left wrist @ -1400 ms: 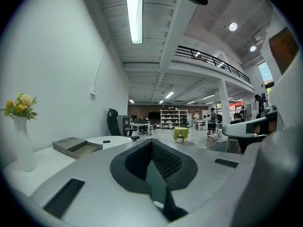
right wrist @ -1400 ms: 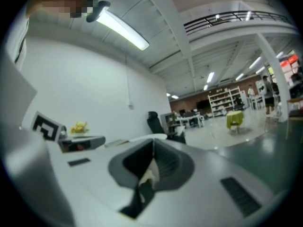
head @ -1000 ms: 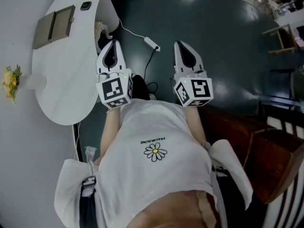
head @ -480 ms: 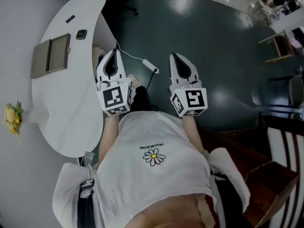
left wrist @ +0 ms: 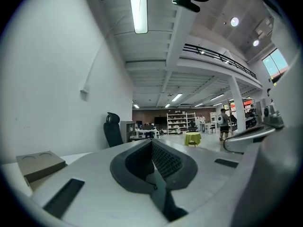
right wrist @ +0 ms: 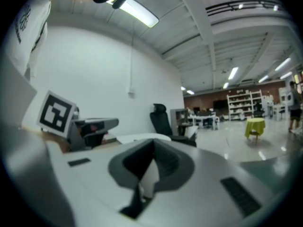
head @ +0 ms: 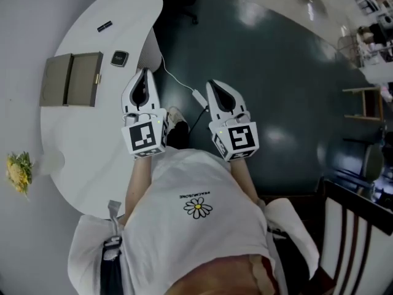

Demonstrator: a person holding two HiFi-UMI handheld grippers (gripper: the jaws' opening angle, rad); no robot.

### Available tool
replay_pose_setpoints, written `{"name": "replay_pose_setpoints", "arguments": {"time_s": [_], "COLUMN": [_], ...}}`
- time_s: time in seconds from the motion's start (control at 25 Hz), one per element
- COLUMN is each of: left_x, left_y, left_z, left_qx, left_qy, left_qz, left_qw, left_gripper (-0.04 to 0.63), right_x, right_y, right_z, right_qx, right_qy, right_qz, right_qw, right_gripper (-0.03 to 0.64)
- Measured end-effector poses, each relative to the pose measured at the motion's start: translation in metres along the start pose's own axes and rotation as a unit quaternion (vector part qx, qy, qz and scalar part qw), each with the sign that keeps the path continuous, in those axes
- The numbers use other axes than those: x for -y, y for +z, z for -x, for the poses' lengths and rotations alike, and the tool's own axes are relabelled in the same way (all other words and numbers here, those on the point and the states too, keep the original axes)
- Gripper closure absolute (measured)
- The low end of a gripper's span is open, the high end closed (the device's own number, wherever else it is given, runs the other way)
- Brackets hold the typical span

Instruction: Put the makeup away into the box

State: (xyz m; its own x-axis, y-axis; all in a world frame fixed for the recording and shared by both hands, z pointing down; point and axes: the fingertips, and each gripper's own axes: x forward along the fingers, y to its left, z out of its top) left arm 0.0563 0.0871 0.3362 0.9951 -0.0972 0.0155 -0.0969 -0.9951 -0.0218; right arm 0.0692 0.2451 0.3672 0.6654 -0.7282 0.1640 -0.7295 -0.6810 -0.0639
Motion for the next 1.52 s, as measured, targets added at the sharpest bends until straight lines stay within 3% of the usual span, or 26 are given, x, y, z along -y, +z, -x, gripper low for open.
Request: {"name": "replay_pose_setpoints", "arguments": {"time_s": [0.28, 0.44, 0.68, 0.84, 1.12, 1.28, 1.36, 1.52], "left_x": [-0.096, -0.158, -0.215, -0.238, -0.264, -0.258, -0.255, -0.257], "left_y": [0.002, 0.001, -0.004, -0.002, -0.004, -0.004, -0.008, -0.012], "left_z": [-0.058, -0.048, -0.008, 0.013, 0.057, 0.066, 0.071, 0.076], "left_qx": [0.006, 0.007, -0.002, 0.007, 0.003, 0.017, 0.011, 0.004], "left_qy": [0.089, 0.176, 0.302, 0.384, 0.488, 0.535, 0.549, 0.566], "left_qz": [0.006, 0.016, 0.025, 0.036, 0.029, 0.028, 0.022, 0.016], "left_qw": [0.996, 0.9843, 0.9529, 0.9227, 0.8724, 0.8445, 0.8352, 0.8244], "left_gripper": [0.575, 0.575, 0.575, 0.575, 0.575, 0.575, 0.575, 0.575], "right_x": [-0.014, -0.051, -0.111, -0.146, -0.204, -0.215, -0.219, -0.228], "right_y": [0.029, 0.042, 0.045, 0.039, 0.029, 0.024, 0.019, 0.013], "right_z": [-0.142, -0.205, -0.252, -0.279, -0.307, -0.316, -0.318, -0.318], "right_qx": [-0.009, -0.011, -0.032, -0.047, -0.06, -0.064, -0.067, -0.07], "right_qy": [0.09, 0.171, 0.276, 0.359, 0.449, 0.485, 0.496, 0.51], "right_qz": [0.014, 0.025, 0.035, 0.048, 0.082, 0.097, 0.098, 0.1], "right_qw": [0.996, 0.985, 0.96, 0.931, 0.888, 0.867, 0.86, 0.851], "right_gripper": [0.588, 0.588, 0.588, 0.588, 0.586, 0.586, 0.586, 0.586]}}
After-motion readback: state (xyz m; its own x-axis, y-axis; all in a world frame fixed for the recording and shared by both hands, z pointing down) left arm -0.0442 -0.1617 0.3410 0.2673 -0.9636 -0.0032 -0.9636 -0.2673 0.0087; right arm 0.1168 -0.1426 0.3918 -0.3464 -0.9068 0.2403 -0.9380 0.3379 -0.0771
